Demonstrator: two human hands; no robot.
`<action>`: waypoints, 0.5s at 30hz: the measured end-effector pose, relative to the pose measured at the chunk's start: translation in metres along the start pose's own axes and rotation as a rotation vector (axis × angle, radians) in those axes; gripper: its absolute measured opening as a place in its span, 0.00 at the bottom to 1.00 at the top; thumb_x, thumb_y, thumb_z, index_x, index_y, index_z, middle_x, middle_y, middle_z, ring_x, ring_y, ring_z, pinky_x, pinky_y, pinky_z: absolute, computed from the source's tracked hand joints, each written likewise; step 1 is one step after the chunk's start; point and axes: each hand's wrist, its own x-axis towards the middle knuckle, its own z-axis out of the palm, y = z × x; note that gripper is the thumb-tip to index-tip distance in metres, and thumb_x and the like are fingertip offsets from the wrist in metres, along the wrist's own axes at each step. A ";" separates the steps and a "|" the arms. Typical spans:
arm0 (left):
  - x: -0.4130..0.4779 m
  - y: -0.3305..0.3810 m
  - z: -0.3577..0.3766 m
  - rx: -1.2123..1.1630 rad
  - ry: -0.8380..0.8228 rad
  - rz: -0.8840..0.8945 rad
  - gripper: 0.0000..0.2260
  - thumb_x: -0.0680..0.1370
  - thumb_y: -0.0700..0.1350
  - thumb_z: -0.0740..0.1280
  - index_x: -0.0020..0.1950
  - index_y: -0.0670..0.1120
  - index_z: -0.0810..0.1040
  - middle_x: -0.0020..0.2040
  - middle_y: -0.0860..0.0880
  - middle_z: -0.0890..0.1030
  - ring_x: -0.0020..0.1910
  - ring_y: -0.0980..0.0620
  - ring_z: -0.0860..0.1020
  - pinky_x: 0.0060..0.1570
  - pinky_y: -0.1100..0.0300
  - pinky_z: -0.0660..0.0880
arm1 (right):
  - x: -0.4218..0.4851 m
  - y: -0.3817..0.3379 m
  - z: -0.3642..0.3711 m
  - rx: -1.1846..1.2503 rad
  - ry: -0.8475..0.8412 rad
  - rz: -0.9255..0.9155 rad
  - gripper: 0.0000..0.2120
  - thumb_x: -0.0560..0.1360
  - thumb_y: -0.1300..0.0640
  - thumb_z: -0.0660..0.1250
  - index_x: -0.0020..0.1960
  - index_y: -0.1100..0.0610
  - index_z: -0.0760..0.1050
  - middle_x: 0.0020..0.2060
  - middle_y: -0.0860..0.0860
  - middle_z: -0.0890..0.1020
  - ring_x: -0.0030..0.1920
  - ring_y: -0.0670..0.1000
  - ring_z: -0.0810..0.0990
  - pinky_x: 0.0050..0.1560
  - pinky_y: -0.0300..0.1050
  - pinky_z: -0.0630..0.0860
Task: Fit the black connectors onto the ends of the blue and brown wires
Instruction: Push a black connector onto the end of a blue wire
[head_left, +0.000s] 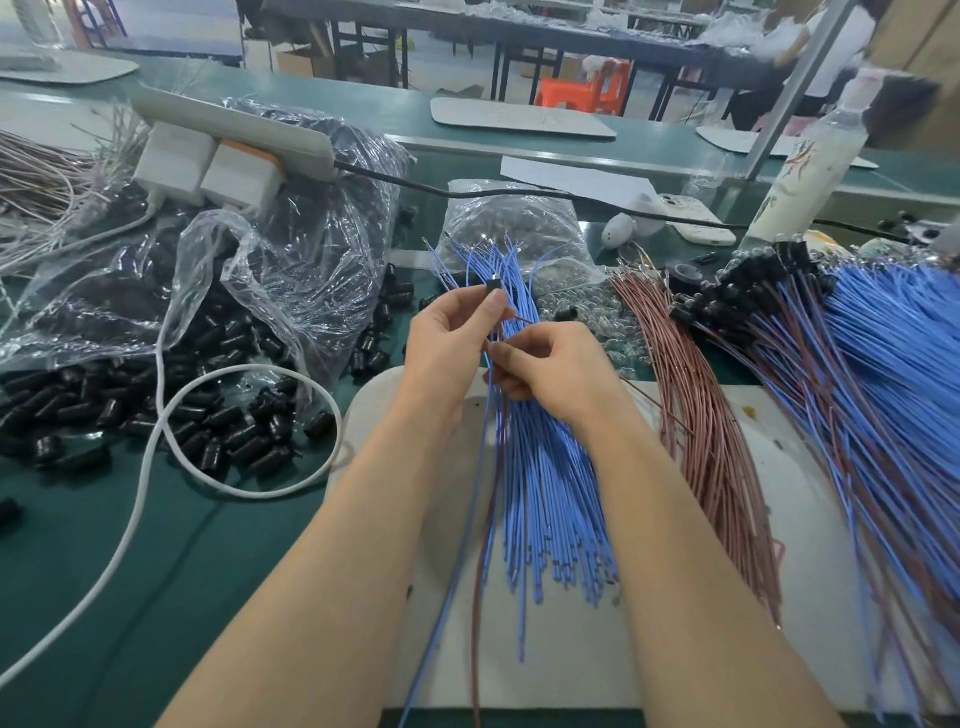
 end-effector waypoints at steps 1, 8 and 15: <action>0.000 -0.001 -0.001 0.004 0.007 0.021 0.11 0.80 0.38 0.61 0.39 0.50 0.73 0.24 0.62 0.77 0.26 0.69 0.75 0.30 0.77 0.69 | 0.000 0.000 0.000 0.001 -0.008 0.002 0.07 0.77 0.63 0.66 0.40 0.61 0.78 0.30 0.53 0.80 0.26 0.42 0.76 0.29 0.32 0.74; 0.002 -0.002 -0.003 0.031 0.031 0.031 0.10 0.79 0.37 0.63 0.40 0.49 0.74 0.25 0.62 0.78 0.27 0.69 0.76 0.30 0.76 0.70 | -0.001 -0.001 -0.003 -0.034 -0.078 -0.002 0.07 0.77 0.63 0.65 0.43 0.65 0.79 0.31 0.54 0.80 0.24 0.40 0.75 0.29 0.31 0.73; 0.004 -0.004 -0.002 0.006 0.082 0.059 0.03 0.79 0.37 0.64 0.50 0.42 0.76 0.37 0.53 0.79 0.29 0.68 0.77 0.31 0.76 0.71 | -0.002 -0.001 -0.003 -0.069 -0.137 0.013 0.07 0.77 0.62 0.66 0.43 0.65 0.79 0.33 0.55 0.81 0.25 0.41 0.73 0.29 0.32 0.73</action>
